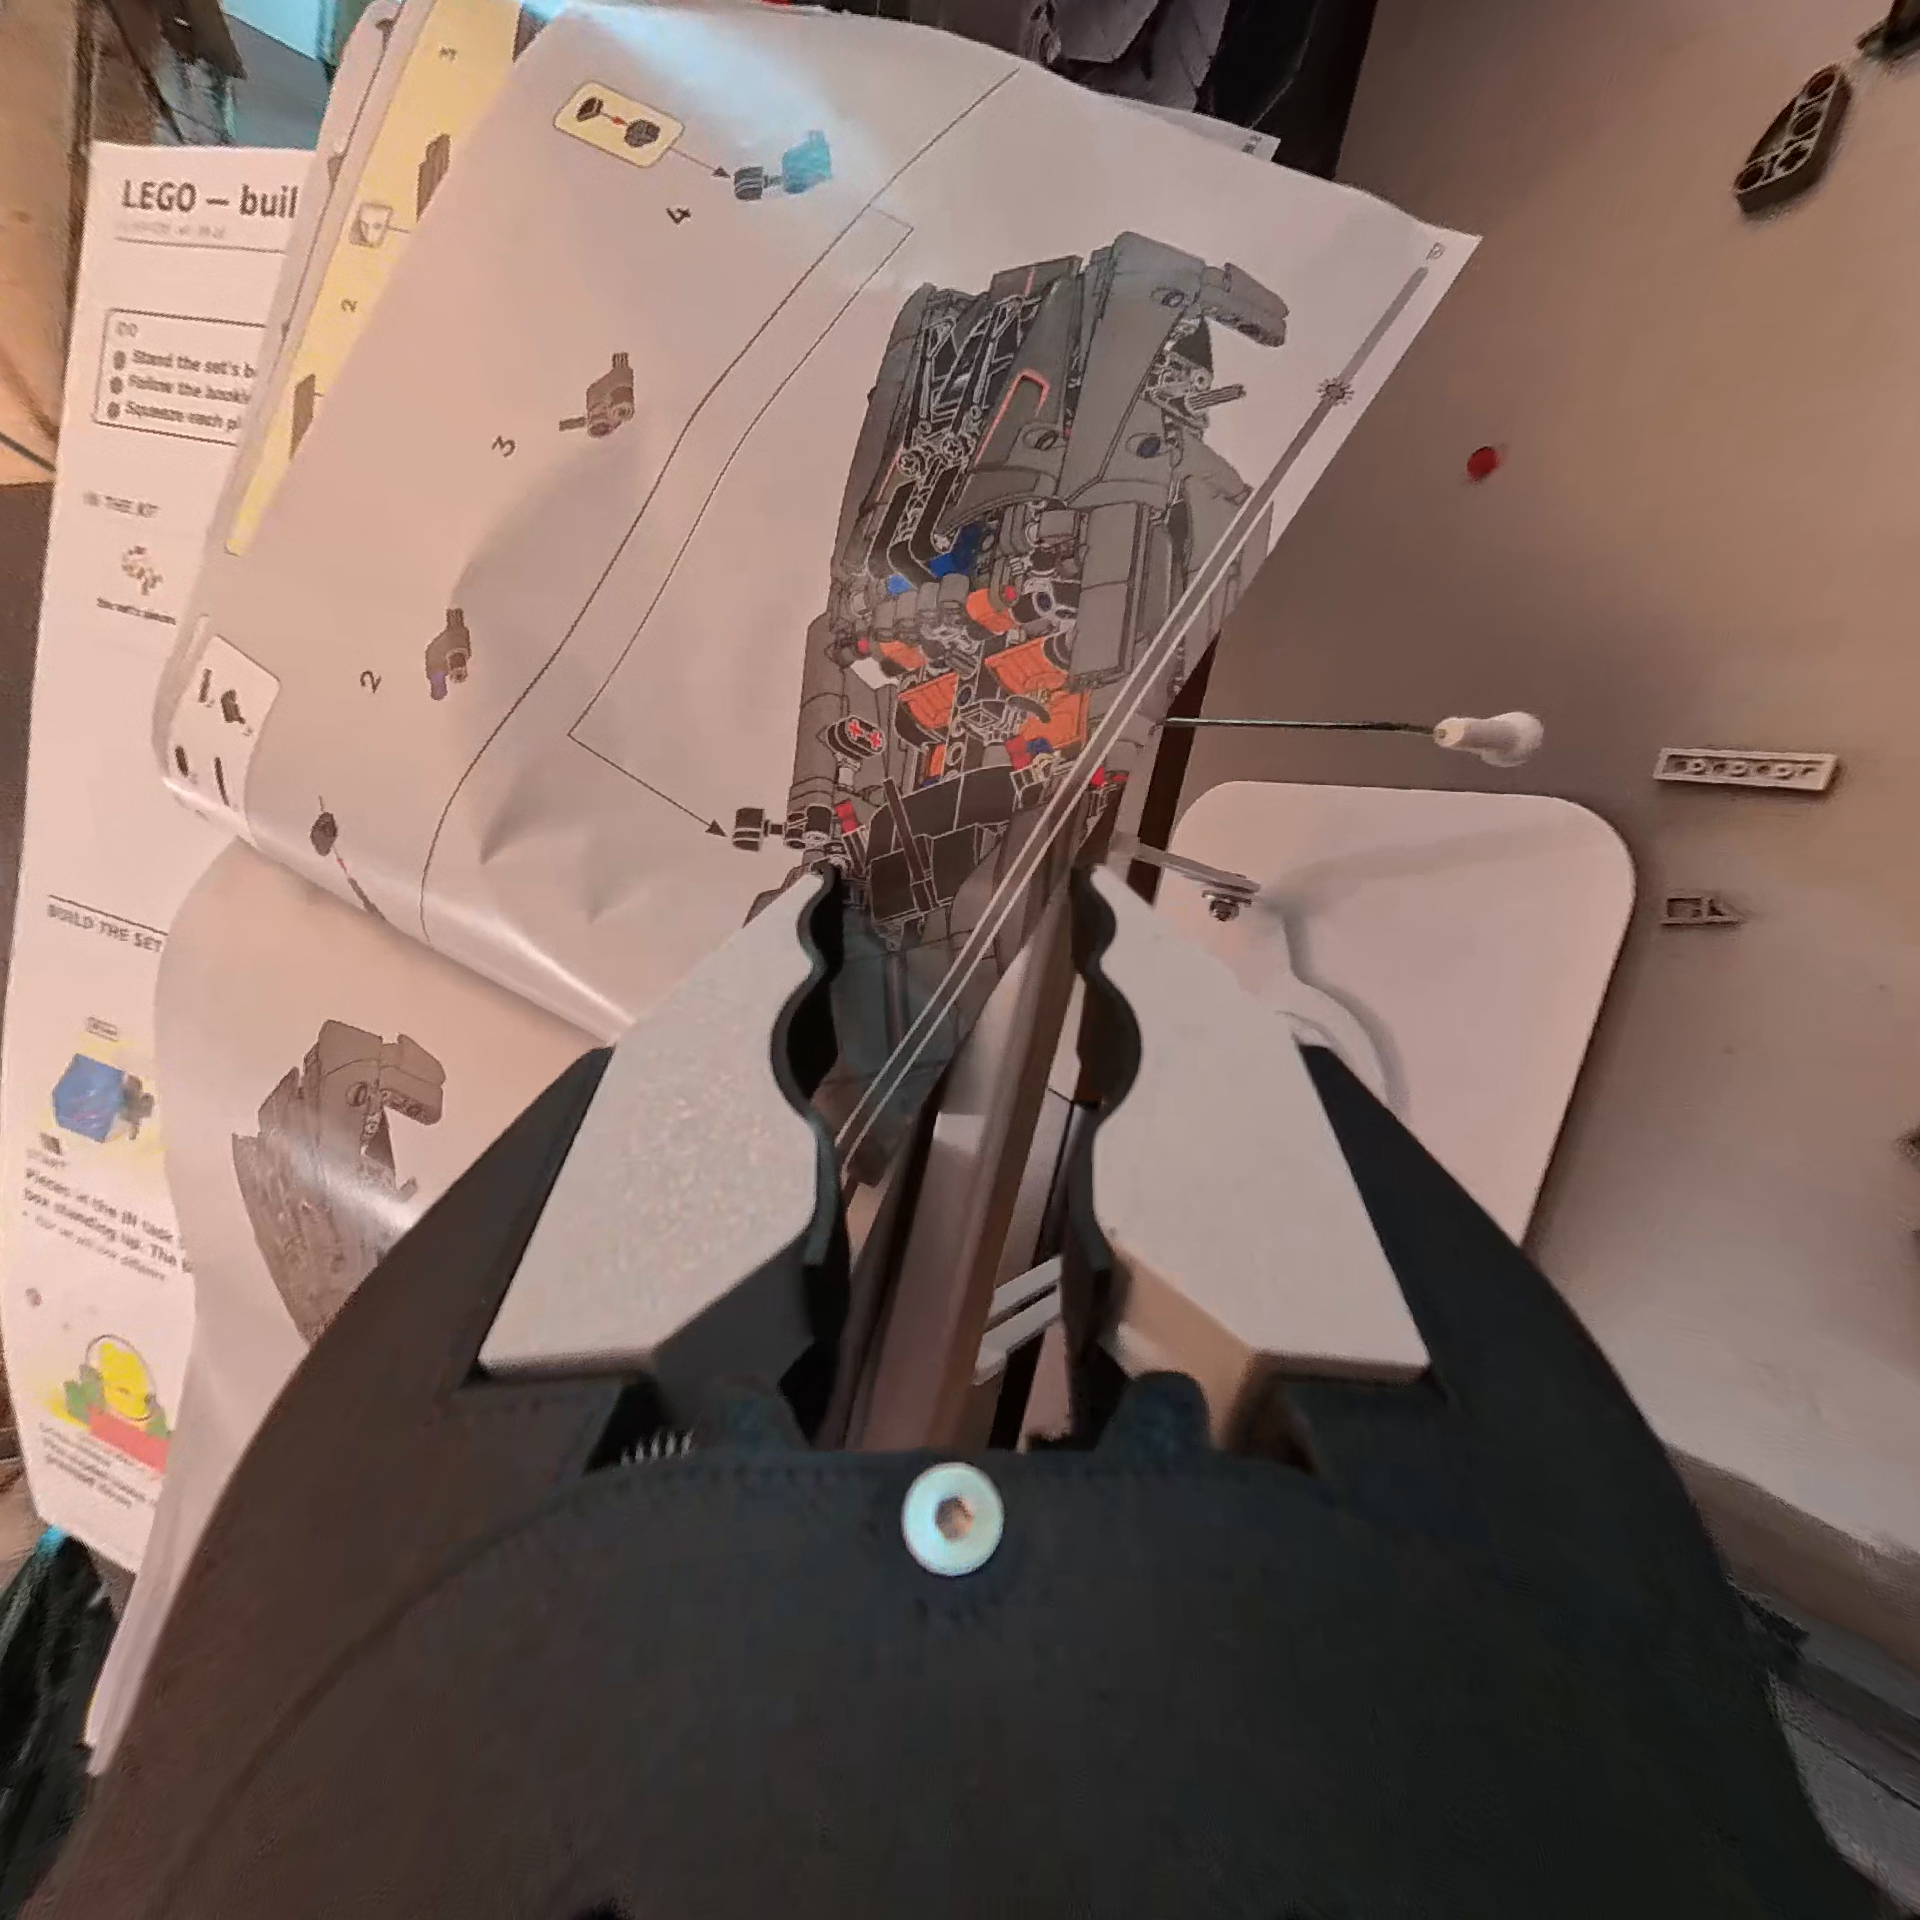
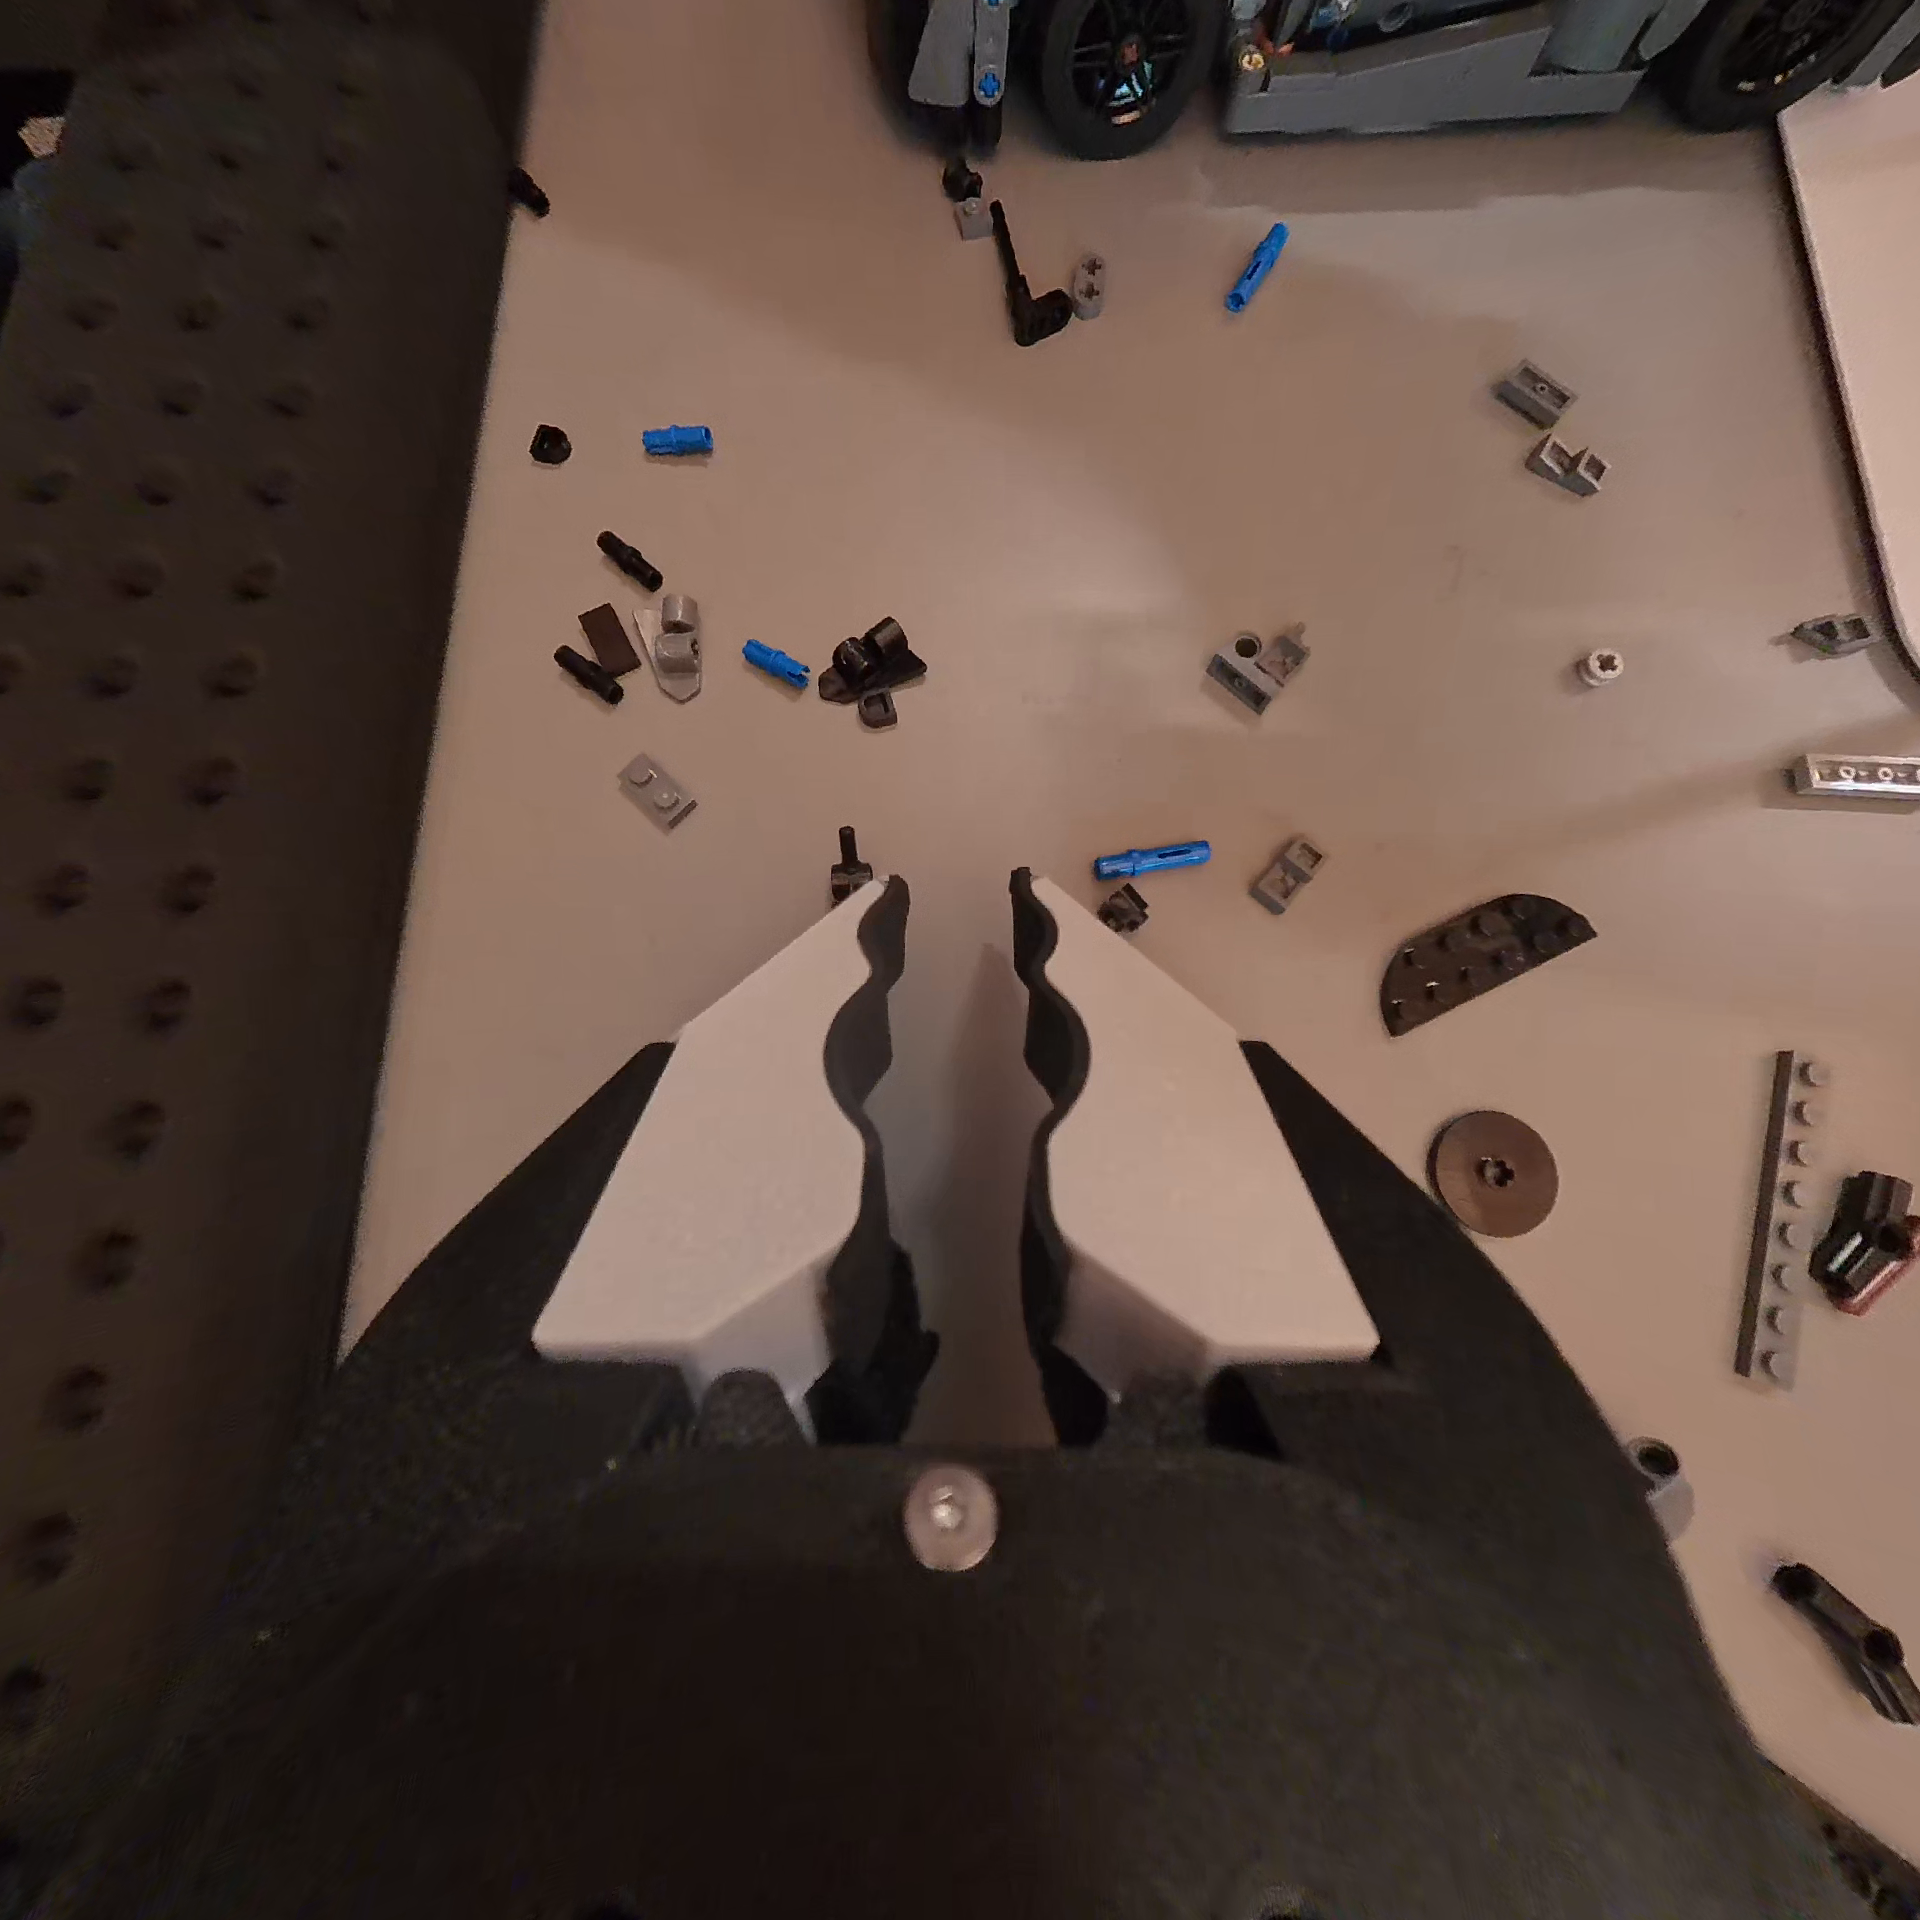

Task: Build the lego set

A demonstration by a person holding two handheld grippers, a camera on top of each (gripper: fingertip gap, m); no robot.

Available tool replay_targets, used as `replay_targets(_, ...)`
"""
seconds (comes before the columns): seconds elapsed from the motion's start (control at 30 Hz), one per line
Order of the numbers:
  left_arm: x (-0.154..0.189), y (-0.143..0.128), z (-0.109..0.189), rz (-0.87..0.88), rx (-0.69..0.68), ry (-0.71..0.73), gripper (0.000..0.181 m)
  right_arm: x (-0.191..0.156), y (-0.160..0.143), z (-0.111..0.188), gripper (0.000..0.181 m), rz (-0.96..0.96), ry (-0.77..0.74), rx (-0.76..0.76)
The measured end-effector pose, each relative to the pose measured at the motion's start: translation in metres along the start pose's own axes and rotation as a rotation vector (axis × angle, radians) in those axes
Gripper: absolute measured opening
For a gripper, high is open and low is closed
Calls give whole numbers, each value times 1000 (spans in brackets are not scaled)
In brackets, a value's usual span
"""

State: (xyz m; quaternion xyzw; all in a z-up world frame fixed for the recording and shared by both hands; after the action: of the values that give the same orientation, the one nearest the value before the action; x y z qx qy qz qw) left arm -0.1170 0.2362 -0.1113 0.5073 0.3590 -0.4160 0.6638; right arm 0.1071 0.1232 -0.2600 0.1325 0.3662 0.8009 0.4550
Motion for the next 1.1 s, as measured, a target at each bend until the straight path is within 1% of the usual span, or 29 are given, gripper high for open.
replay_targets(0.3, -1, -4, 3, 48, 28, -15, 34, 1, -1, 0, 18, -1, -1, -6)
replay_targets(0.5, -1, -3, 3, 62, 20, -29, 31, 1, -2, 0, 17, -2, -1, -6)
replay_targets(0.7, 0, -3, 6, 124, 35, -90, 17, 1, -2, 0, 17, -1, 0, -5)
replay_targets(1.1, 5, 7, 6, 169, 63, -107, 6, 1, -3, 0, 17, -3, 1, -5)
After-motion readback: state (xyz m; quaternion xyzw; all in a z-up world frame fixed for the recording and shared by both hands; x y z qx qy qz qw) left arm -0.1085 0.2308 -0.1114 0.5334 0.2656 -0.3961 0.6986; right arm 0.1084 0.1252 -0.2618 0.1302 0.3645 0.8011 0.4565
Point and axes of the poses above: each gripper's, where its closed fingertips meet, z back along the fingers, y out of its top, x = y × z across the jaws, the point moved 6 cm from there along z, back along the fingers, and after that the axes turned 10 degrees about y, right-handed, at the moved point
